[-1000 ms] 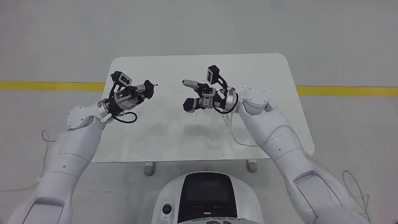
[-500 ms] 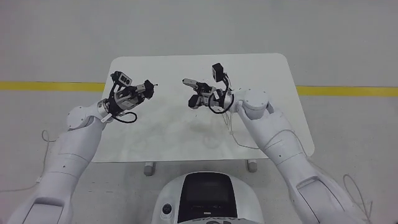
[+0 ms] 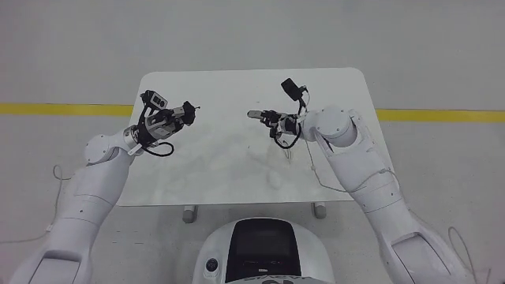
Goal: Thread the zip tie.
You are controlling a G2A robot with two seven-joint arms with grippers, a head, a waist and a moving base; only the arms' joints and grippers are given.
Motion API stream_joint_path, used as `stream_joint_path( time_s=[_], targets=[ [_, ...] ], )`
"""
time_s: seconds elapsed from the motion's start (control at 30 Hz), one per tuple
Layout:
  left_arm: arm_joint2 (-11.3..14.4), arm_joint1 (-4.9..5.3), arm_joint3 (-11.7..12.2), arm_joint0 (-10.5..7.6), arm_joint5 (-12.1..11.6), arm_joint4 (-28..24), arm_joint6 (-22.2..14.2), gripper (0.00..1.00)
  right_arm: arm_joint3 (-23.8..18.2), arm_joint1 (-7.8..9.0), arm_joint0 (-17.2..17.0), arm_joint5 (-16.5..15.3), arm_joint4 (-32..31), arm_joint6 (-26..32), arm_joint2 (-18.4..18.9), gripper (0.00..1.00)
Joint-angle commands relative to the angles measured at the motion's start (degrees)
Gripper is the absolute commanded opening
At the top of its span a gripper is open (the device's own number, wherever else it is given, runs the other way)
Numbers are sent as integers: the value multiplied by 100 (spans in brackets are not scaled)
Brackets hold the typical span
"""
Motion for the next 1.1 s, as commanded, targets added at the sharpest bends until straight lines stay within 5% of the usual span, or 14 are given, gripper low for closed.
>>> stream_joint_path(
  time_s=[0.0,0.13,0.33,0.43,0.8,1.07],
  targets=[
    [0,0,0,0,0,0,0,0,0,0,0,1,-9,0,0,100],
    [0,0,0,0,0,0,0,0,-8,33,199,313,-1074,-115,-297,100],
    [0,0,0,0,0,0,0,0,771,-106,907,313,-2037,394,-693,100],
    [0,0,0,0,0,0,0,0,1214,-224,1081,313,-2016,375,-752,100],
    [269,-57,-412,-30,186,255,156,0,1214,-224,1081,313,-2016,375,-752,100],
    [541,-117,-69,-411,191,681,121,0,1214,-224,1081,313,-2016,375,-752,100]
  ],
)
